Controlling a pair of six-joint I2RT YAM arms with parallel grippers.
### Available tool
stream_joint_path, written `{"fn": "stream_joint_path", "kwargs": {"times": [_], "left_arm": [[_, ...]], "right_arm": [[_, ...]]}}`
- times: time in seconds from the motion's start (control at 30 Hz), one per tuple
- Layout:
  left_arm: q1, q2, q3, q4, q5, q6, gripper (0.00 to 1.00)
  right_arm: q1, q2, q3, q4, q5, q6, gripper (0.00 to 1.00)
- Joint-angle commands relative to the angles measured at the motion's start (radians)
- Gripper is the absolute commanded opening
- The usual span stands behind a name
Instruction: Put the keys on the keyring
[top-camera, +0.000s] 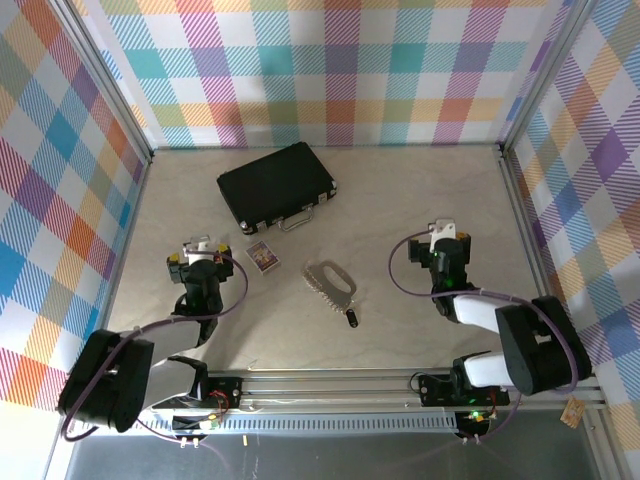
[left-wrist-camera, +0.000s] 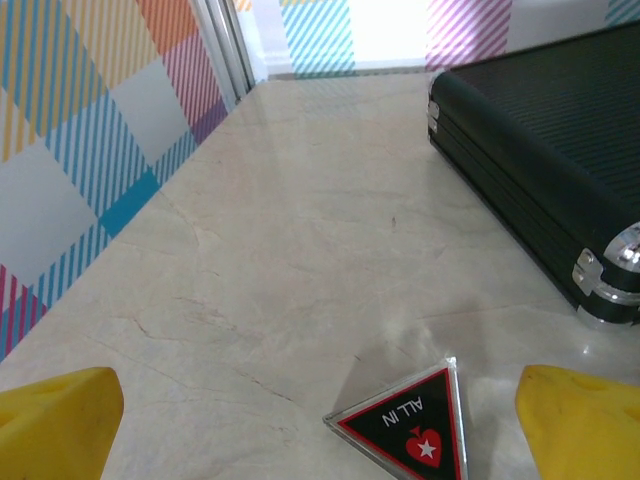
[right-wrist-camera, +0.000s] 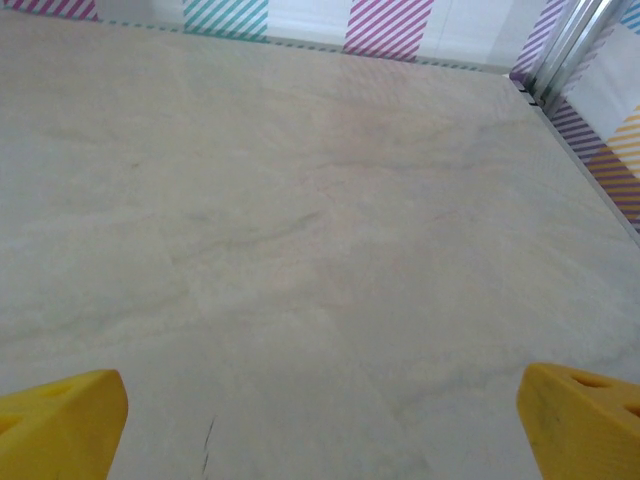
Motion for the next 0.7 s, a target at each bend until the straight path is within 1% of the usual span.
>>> {"fn": "stream_joint_path", "kwargs": {"times": [0.0, 0.13, 0.17, 0.23, 0.33, 0.47, 0.67], "left_arm": [[0.021, 0.067, 0.026, 0.14, 0.052, 0.031, 1.0], [0.035, 0.148, 0.041, 0.229, 0.072, 0.045, 1.0], [0.035, 0.16, 0.051, 0.225, 0.07, 0.055, 1.0], [0.037, 0.171, 0.074, 0.19, 0.072, 0.06, 1.0], [0.038, 0.18, 0.101, 0.149, 0.083, 0.063, 1.0], [0.047, 0.173, 0.1, 0.142, 0.091, 0.052, 1.0], [0.074, 0.157, 0.097, 0.127, 0.125, 0.031, 1.0]], "right_arm": [[-0.02, 0.035, 0.04, 0.067, -0.062, -0.02, 0.99], [-0.055, 0.12, -0.005, 0.255, -0.067, -0.012, 0.99], [-0.06, 0.129, -0.002, 0.262, -0.07, -0.011, 0.99], [-0.08, 0.113, 0.025, 0.173, -0.117, 0.006, 0.99], [-0.103, 0.119, 0.051, 0.128, -0.151, 0.026, 0.99], [-0.155, 0.121, 0.037, 0.145, -0.19, 0.082, 0.99], [-0.165, 0.126, 0.041, 0.137, -0.216, 0.085, 0.99]]}}
